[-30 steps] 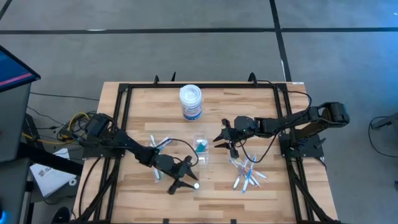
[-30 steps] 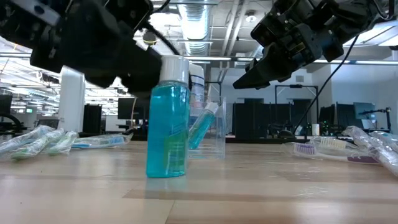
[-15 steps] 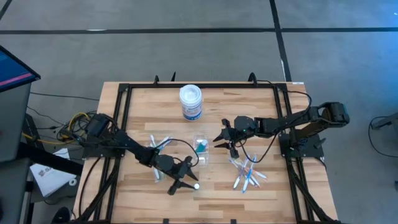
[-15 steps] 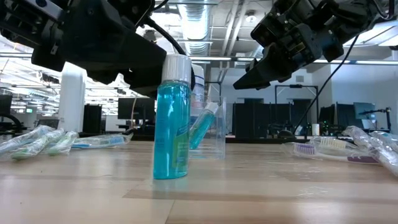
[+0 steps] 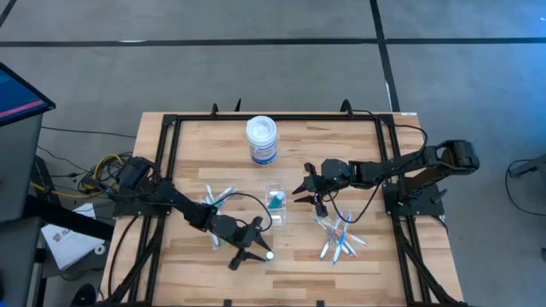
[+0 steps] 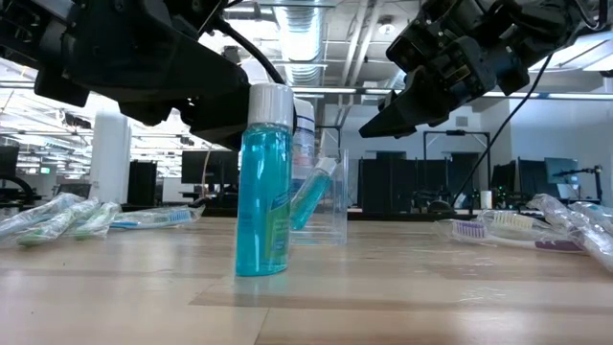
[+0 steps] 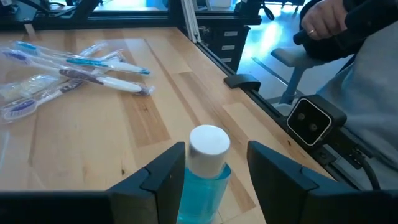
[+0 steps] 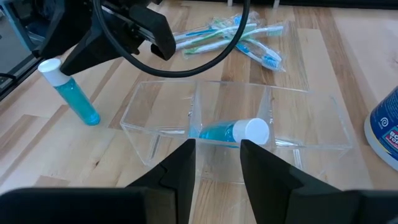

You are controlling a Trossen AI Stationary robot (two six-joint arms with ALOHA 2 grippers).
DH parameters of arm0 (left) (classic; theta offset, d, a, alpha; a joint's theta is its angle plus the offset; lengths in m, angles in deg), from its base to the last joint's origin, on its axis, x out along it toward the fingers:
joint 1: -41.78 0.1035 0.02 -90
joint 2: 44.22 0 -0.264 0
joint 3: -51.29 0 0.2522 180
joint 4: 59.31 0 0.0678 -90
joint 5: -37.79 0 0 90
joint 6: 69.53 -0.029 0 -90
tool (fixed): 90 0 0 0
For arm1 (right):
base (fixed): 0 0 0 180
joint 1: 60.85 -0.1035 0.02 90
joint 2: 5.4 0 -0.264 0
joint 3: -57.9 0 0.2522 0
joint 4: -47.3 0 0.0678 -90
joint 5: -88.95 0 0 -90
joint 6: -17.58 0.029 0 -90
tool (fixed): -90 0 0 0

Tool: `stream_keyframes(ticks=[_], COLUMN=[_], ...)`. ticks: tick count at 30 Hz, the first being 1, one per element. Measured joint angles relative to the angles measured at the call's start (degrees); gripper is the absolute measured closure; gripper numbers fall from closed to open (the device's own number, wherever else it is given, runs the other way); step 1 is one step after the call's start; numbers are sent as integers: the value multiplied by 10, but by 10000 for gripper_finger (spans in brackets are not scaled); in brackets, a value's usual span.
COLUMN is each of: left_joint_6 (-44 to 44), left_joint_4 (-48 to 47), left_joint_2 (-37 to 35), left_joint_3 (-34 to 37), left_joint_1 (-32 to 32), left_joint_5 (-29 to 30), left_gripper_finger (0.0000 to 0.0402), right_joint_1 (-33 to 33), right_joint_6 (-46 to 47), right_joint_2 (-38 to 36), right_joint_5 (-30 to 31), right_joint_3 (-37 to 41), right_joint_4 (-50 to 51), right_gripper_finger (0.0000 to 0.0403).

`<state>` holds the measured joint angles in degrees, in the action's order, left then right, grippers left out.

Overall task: Pick & Place toothbrushing station
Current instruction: Put the blue mouthwash into the Transparent organizer

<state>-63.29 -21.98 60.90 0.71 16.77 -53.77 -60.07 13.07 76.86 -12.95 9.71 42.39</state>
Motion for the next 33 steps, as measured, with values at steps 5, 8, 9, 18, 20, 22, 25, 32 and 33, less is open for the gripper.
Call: stream_keyframes(ticks=[5,8,9,18,20,22,25,32,33], left_joint_6=[-14,-15,-15,-20,-28,-33,-35,-42,-42], left_joint_4=[1,2,4,3,5,4,5,5,5], left_joint_2=[0,0,0,42,45,42,41,52,52], left_joint_3=[0,0,0,-31,-36,-36,-37,-37,-37], left_joint_1=[0,0,0,0,0,0,0,3,3], left_joint_5=[6,6,6,1,1,1,1,0,0], left_gripper_finger=[233,233,233,233,233,233,233,244,247], right_joint_1=[0,0,0,0,0,0,0,0,0], right_joint_6=[0,0,0,0,0,0,0,0,0], right_joint_2=[0,0,0,0,0,0,0,0,0], right_joint_5=[0,0,0,0,0,0,0,0,0], right_joint_3=[0,0,0,0,0,0,0,0,0], right_joint_4=[0,0,0,-2,-1,0,1,1,1], right_gripper_finger=[285,285,285,284,284,284,284,284,284])
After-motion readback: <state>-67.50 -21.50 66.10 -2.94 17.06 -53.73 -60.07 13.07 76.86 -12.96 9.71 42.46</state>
